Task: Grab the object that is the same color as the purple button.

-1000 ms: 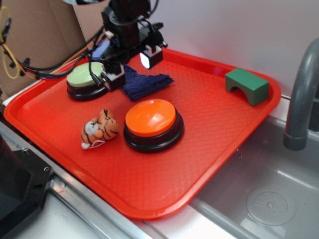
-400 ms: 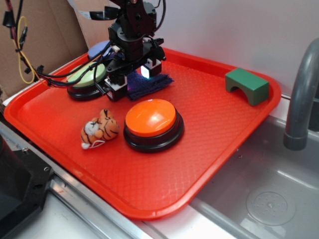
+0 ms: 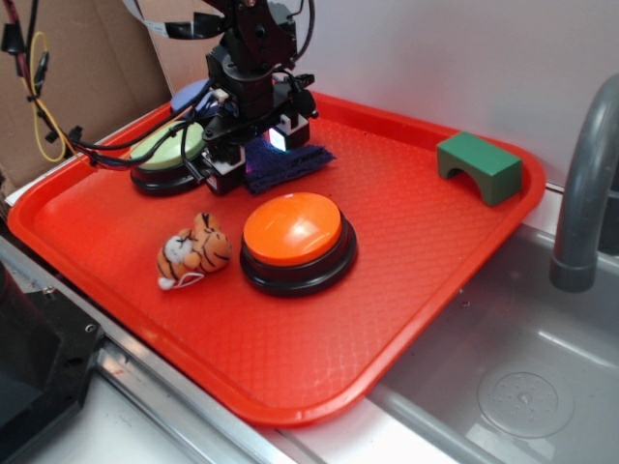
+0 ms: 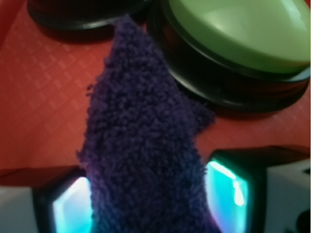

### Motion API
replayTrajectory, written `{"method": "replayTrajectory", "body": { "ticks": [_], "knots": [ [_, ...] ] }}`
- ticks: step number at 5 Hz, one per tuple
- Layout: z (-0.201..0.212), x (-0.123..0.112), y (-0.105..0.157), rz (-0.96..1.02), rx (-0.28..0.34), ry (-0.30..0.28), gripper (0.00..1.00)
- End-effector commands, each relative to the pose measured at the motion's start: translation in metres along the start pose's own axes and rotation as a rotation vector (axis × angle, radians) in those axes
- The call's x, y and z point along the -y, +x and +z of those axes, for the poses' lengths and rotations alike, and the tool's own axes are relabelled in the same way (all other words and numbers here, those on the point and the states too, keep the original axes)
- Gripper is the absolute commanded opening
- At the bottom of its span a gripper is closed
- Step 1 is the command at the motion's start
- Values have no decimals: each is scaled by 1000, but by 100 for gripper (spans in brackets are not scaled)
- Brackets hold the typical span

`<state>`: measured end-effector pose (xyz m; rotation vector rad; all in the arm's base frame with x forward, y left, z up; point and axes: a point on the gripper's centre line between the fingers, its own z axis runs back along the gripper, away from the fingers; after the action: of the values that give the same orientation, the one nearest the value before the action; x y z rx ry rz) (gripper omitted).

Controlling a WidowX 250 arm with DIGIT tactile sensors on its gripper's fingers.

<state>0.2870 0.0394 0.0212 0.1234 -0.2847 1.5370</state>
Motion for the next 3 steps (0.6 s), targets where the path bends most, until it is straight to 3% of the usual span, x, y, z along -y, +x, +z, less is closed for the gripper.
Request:
{"method": "replayTrajectory", "body": {
  "ticks": [1,3],
  "knots": [
    [8,-8,18,-4,-9,-46,0],
    [31,1,20,-169,-64,-121,0]
  ]
}}
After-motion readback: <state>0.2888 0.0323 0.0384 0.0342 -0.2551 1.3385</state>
